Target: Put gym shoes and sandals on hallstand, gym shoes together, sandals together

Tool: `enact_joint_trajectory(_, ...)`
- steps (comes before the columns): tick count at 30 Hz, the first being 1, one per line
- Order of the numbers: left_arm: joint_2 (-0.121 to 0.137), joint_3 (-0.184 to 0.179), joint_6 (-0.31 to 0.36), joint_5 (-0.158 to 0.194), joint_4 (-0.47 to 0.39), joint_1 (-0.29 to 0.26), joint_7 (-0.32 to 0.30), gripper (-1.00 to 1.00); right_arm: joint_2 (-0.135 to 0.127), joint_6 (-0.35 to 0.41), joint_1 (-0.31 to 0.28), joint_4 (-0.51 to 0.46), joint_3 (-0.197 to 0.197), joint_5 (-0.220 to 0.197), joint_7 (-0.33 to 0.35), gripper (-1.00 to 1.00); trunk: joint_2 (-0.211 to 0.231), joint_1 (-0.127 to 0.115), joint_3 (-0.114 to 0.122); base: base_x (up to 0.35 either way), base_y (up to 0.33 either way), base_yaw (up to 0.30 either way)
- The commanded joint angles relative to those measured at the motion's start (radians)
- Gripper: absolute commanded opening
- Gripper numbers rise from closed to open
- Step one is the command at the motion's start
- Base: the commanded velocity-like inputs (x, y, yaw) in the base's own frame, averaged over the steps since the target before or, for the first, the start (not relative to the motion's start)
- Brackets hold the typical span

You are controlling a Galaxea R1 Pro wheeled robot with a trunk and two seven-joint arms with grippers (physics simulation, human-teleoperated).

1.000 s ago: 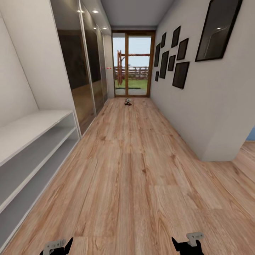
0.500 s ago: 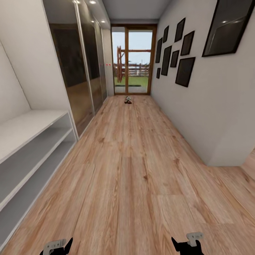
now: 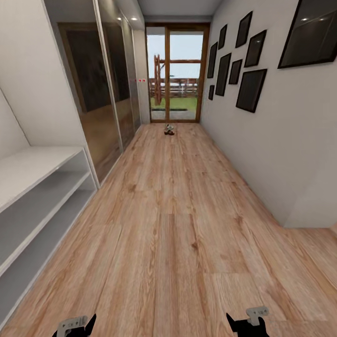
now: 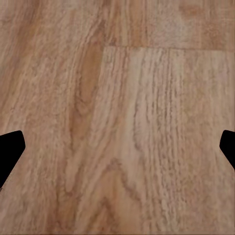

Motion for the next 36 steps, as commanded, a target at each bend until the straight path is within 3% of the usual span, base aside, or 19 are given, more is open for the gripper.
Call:
enact_joint_trajectory(1, 0.0, 0.004, 0.001, 0.008, 0.001, -0.001, -0.01, 1.0, 0.0, -0.002, -0.001, 0.001, -0.008, 0.001, 0.008, 1.0, 0.0, 0.0, -0.003, 0.337, 0.0, 0.0)
enact_joint_trajectory(22, 0.0, 0.004, 0.001, 0.008, 0.001, -0.001, -0.01, 1.0, 0.0, -0.001, 0.0, 0.001, -0.008, 0.001, 0.007, 1.0, 0.0, 0.0, -0.035, 0.337, 0.0, 0.0)
enact_joint_trajectory(36, 0.0, 0.004, 0.001, 0.008, 0.002, -0.001, -0.01, 1.0, -0.007, -0.003, 0.0, 0.001, -0.008, 0.001, 0.006, 1.0, 0.0, 0.0, -0.04, 0.337, 0.0, 0.0)
